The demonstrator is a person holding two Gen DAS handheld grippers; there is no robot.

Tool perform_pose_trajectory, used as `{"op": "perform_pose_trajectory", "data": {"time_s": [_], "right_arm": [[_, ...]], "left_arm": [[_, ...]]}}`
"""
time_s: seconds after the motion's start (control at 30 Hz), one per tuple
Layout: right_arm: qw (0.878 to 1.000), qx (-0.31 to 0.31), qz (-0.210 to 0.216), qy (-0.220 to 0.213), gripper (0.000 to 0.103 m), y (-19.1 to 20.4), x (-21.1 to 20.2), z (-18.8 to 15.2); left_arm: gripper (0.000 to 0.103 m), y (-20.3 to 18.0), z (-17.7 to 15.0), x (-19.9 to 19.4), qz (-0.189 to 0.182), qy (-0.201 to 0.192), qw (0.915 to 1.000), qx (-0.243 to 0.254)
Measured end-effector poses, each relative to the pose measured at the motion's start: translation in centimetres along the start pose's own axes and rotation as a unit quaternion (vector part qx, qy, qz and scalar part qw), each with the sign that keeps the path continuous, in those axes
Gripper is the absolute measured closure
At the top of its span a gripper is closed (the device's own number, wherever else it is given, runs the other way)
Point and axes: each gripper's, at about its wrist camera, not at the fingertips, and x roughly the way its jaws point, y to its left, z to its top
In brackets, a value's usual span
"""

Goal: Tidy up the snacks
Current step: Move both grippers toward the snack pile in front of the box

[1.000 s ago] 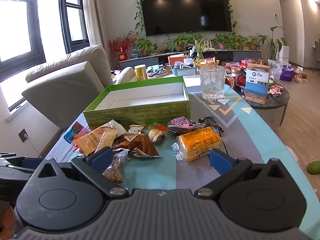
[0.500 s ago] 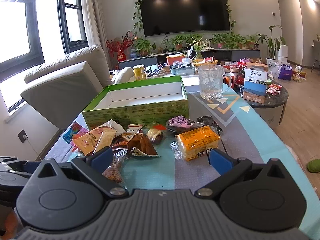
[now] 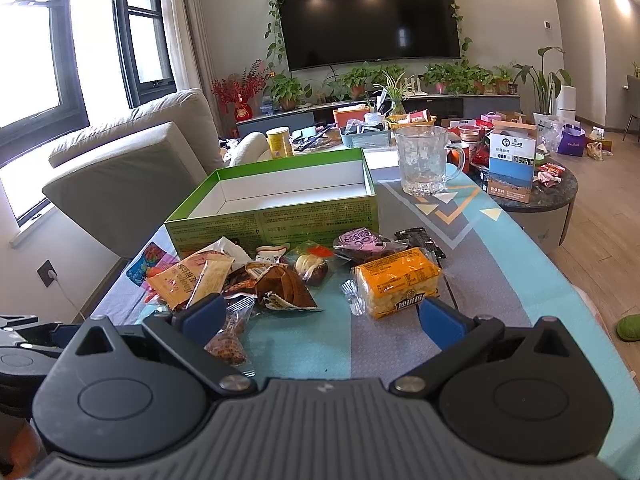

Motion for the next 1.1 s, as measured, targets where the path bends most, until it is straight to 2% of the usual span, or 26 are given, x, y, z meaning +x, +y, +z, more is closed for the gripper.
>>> {"op": "perform_pose_trajectory", "data": {"time_s": [0.77,1.1], "right_arm": [[1.0,0.015,0.003,0.014,0.05,-0.3,0.2,-0.2],[1.0,0.002,0.008,0.015,0.05,0.2,0.1,-0.2]], "left_arm": [[0.036,1.4,-0.8,1.1,0.02,0.03,0.9991,-0.024],[0.036,1.3,-0.8,1.4,0.024,0.031,0.999,-0.019]]}}
